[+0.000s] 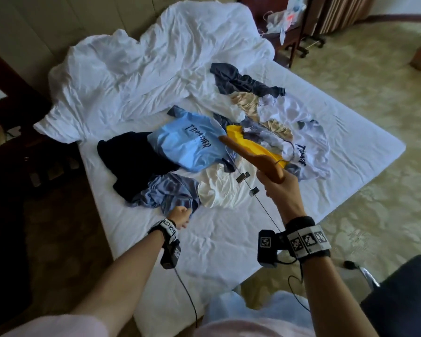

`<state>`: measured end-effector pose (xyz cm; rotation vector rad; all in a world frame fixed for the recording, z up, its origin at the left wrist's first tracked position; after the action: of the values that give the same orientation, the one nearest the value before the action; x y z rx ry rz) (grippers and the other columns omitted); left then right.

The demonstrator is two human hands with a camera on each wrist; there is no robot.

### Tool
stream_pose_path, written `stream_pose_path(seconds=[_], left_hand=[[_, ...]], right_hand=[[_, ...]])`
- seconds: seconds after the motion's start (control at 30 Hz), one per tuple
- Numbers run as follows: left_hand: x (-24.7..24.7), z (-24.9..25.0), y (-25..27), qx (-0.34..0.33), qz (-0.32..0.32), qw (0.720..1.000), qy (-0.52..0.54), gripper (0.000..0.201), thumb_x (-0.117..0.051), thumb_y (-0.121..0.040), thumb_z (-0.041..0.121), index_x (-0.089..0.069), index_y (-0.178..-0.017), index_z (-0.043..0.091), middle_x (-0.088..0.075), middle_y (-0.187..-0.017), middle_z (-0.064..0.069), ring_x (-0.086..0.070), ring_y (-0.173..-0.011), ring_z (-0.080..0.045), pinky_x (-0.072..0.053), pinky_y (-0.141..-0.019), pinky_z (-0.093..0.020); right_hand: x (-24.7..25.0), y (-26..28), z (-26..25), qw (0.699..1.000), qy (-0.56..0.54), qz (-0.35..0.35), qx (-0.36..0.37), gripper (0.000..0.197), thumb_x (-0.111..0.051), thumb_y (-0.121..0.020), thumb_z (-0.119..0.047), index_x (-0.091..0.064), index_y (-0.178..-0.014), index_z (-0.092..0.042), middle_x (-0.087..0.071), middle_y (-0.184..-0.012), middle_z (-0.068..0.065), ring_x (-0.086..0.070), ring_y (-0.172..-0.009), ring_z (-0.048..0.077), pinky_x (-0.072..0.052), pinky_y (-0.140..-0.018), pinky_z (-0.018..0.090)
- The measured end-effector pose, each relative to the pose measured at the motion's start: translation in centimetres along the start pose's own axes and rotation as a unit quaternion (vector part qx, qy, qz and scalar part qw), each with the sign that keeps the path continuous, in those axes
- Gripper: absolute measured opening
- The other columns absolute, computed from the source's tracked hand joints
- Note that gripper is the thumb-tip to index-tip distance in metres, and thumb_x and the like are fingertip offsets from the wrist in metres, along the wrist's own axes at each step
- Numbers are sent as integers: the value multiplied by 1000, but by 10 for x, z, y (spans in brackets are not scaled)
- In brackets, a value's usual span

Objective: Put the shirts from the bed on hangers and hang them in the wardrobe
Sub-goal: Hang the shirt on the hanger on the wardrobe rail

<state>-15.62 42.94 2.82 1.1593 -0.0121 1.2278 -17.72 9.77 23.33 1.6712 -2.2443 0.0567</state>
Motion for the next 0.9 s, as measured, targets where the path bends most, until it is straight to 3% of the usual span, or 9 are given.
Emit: stream_pose_path(seconds=[0.1,0.2,0.3,0.37,0.43,0.53,0.67,0.83,0.9], left_hand=[[-9,31,-42,-19,-2,999,-33,38,-51,-103,29,-46,-70,10,-54,-65,-11,-50,-56,-23,-40,-56,-28],[-23,39,-84,-30,-9,994,-106,43,-54,-102,25,-41,-63,14,-43,-62,-7,-49,-64,-28,-32,-59,-33],[-34,31,-120,11,-34,990,-138,24,-56,-101,32,-63,-101,9,-64,-99,-11,-64,-98,-32,-45,-79,-34],[-42,15,-146,37,-28,988,-150,32,-56,-99,32,-64,-122,11,-66,-119,-12,-63,-111,-34,-47,-85,-35],[-49,0,-165,67,-28,985,-157,36,-55,-95,30,-63,-126,13,-64,-129,-16,-62,-115,-39,-52,-93,-42],[-57,-23,-189,90,-49,976,-191,39,-50,-97,26,-59,-130,9,-54,-139,-23,-57,-119,-44,-51,-97,-51],[-60,-47,-212,96,-55,972,-206,46,-52,-99,29,-54,-145,29,-15,-171,-6,-51,-136,-36,-50,-103,-46],[-73,-73,-228,109,-109,968,-198,67,-56,-101,31,-30,-162,31,6,-174,-1,-38,-149,-32,-43,-113,-43],[-82,-77,-230,111,-139,964,-195,73,-57,-101,28,-21,-165,24,-3,-174,-6,-35,-150,-33,-38,-117,-43]], right_hand=[[-11,-27,14,999,-42,3,-17,18,-80,-92,-20,-66,-80,-16,-57,-59,-3,-49,-50,10,-41,-50,20],[-28,-57,30,998,-51,2,-35,24,-79,-93,-19,-63,-75,-16,-56,-60,6,-47,-47,8,-38,-48,16],[-54,-88,46,997,-52,-31,-55,20,-75,-95,-14,-64,-78,-15,-55,-63,8,-47,-49,6,-39,-50,14],[-75,-110,60,994,-59,-60,-73,11,-73,-96,-12,-68,-86,-14,-58,-65,3,-52,-55,7,-45,-54,17],[-94,-132,77,990,-48,-93,-95,5,-74,-96,-13,-72,-93,-16,-62,-65,-6,-57,-60,8,-49,-58,22],[-115,-162,104,985,-19,-130,-114,4,-76,-95,-18,-74,-94,-15,-62,-67,-5,-58,-64,13,-53,-63,31],[-142,-194,127,978,4,-163,-132,10,-72,-97,-15,-74,-90,-22,-65,-61,-13,-58,-59,7,-51,-59,22],[-172,-222,141,972,22,-192,-132,13,-73,-96,-16,-71,-84,-20,-61,-57,-12,-56,-56,8,-49,-59,26],[-179,-229,145,971,28,-203,-127,9,-74,-94,-17,-72,-86,-19,-62,-60,-12,-57,-58,9,-49,-62,32]])
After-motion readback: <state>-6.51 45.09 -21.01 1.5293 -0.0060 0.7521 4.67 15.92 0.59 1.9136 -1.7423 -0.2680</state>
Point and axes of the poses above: each hand's wrist, its own y-axis away from the middle knuckle, its own x-axis out of the back of the hand, z = x × y, the point moved 2 cm from there along -y, towards the middle knuckle
